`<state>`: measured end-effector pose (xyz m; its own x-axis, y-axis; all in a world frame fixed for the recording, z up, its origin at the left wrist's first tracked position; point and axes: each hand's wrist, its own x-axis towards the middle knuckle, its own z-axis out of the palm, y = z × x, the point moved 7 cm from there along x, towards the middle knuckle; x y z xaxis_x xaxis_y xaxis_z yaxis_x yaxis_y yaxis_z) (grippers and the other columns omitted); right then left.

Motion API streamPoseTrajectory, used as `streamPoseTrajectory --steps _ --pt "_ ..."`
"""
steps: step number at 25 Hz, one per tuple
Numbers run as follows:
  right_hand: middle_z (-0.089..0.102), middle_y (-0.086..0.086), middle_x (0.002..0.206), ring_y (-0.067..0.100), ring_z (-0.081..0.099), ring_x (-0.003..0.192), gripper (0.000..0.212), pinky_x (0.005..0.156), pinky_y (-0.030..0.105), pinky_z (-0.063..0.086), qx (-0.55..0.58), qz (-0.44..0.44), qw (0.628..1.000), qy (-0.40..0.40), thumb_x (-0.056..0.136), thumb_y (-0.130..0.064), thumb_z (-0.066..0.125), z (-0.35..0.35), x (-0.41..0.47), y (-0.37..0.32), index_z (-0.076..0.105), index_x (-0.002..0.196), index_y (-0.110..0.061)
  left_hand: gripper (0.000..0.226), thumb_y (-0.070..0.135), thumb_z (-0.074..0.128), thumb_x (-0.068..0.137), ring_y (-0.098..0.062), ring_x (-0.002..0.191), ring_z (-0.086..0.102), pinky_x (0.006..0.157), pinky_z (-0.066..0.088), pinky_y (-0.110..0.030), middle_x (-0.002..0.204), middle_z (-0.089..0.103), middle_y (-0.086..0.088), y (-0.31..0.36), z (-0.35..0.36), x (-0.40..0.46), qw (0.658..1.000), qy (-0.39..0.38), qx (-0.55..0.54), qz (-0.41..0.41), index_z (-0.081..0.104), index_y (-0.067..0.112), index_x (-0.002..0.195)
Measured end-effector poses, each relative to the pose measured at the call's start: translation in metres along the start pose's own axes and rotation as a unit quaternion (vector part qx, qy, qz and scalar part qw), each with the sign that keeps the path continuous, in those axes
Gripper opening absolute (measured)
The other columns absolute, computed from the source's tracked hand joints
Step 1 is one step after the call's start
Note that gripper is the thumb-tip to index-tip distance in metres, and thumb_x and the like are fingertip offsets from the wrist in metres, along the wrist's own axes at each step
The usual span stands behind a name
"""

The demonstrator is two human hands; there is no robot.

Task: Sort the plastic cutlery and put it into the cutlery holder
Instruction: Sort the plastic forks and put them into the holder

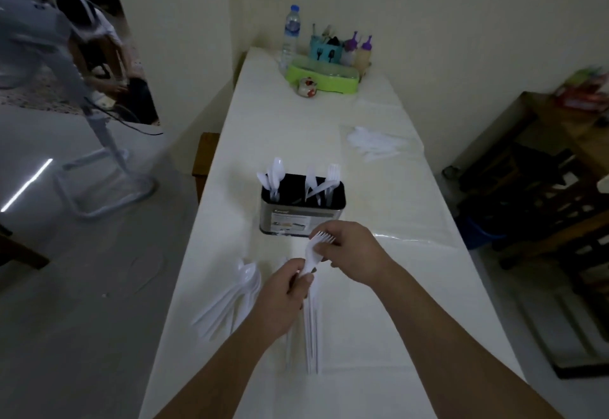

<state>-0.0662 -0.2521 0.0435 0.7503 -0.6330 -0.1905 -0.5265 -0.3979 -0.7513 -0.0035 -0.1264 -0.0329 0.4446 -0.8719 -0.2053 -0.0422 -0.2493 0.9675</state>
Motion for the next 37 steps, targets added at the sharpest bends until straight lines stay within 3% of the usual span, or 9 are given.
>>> streamPoseTrajectory --steps 4,8,10,12,14,18,26,33,37 --pt "0.069 -0.009 0.081 0.001 0.060 0.062 0.017 0.065 0.024 0.052 -0.066 -0.034 0.996 0.041 0.089 -0.012 0.063 -0.034 0.011 -0.019 0.074 0.098 -0.021 0.007 0.021 0.056 0.098 -0.016 0.074 0.061 0.069 0.050 -0.030 0.080 0.062 0.003 0.024 -0.004 0.027 0.998 0.041 0.033 0.042 0.062 0.021 0.102" --pt "0.069 -0.007 0.083 0.012 0.064 0.073 0.019 0.067 0.015 0.045 -0.063 -0.057 0.974 0.208 0.089 -0.013 0.063 -0.105 0.022 -0.034 0.074 0.101 -0.023 0.039 0.017 0.061 0.093 -0.017 0.096 0.063 0.089 0.051 -0.033 0.121 0.065 0.001 0.047 -0.027 0.051 0.975 0.160 0.134 0.080 0.058 0.016 0.132" --pt "0.068 -0.007 0.085 0.012 0.061 0.073 0.021 0.062 0.006 0.039 -0.074 -0.062 0.957 0.275 0.091 -0.013 0.061 -0.137 0.026 -0.040 0.073 0.105 -0.024 0.042 0.011 0.060 0.091 -0.026 0.106 0.063 0.096 0.052 -0.038 0.130 0.063 -0.007 0.061 -0.032 0.058 0.933 0.199 0.263 0.144 0.059 0.008 0.133" --pt "0.070 -0.002 0.089 0.013 0.059 0.076 0.021 0.061 0.011 0.036 -0.103 -0.076 0.943 0.307 0.093 -0.013 0.059 -0.152 0.034 -0.045 0.072 0.106 -0.022 0.046 0.014 0.061 0.088 -0.032 0.126 0.055 0.106 0.046 -0.045 0.136 0.059 -0.014 0.068 -0.023 0.071 0.870 0.183 0.418 0.187 0.059 0.003 0.132" --pt "0.072 0.004 0.093 0.014 0.057 0.076 0.021 0.065 0.015 0.033 -0.135 -0.100 0.938 0.303 0.092 -0.010 0.058 -0.150 0.045 -0.047 0.072 0.105 -0.018 0.051 0.023 0.060 0.086 -0.033 0.133 0.049 0.110 0.042 -0.048 0.140 0.057 -0.015 0.065 -0.015 0.085 0.833 0.149 0.504 0.173 0.058 0.003 0.133" --pt "0.075 0.004 0.094 0.019 0.064 0.079 0.022 0.070 0.025 0.044 -0.186 -0.091 0.944 0.256 0.093 -0.013 0.058 -0.126 0.069 -0.029 0.072 0.108 -0.019 0.058 0.034 0.050 0.087 -0.033 0.133 0.049 0.110 0.041 -0.049 0.140 0.057 -0.015 0.059 -0.008 0.099 0.813 0.107 0.559 0.126 0.057 0.003 0.135" --pt "0.065 0.011 0.098 0.029 0.063 0.089 0.019 0.074 0.035 0.049 -0.255 -0.041 0.956 0.136 0.093 -0.013 0.054 -0.071 0.108 0.019 0.070 0.104 -0.010 0.063 0.031 0.035 0.083 -0.036 0.126 0.056 0.105 0.045 -0.053 0.133 0.061 -0.019 0.050 -0.006 0.098 0.805 0.086 0.572 0.131 0.058 -0.001 0.133" --pt "0.063 0.013 0.095 0.031 0.059 0.086 0.016 0.064 0.032 0.040 -0.216 0.026 0.964 0.150 0.089 -0.013 0.057 -0.061 0.119 0.030 0.059 0.103 -0.006 0.070 0.031 0.032 0.079 -0.038 0.128 0.054 0.106 0.044 -0.053 0.135 0.058 -0.021 0.046 -0.006 0.098 0.801 0.056 0.582 0.128 0.054 -0.002 0.136" --pt "0.060 0.015 0.102 0.033 0.060 0.093 0.026 0.069 0.032 0.042 -0.176 0.044 0.972 0.150 0.087 -0.020 0.064 -0.060 0.116 0.035 0.058 0.108 -0.006 0.069 0.032 0.029 0.087 -0.034 0.144 0.033 0.118 0.025 -0.048 0.153 0.041 -0.017 0.054 -0.009 0.098 0.810 0.046 0.572 0.121 0.036 0.002 0.149"
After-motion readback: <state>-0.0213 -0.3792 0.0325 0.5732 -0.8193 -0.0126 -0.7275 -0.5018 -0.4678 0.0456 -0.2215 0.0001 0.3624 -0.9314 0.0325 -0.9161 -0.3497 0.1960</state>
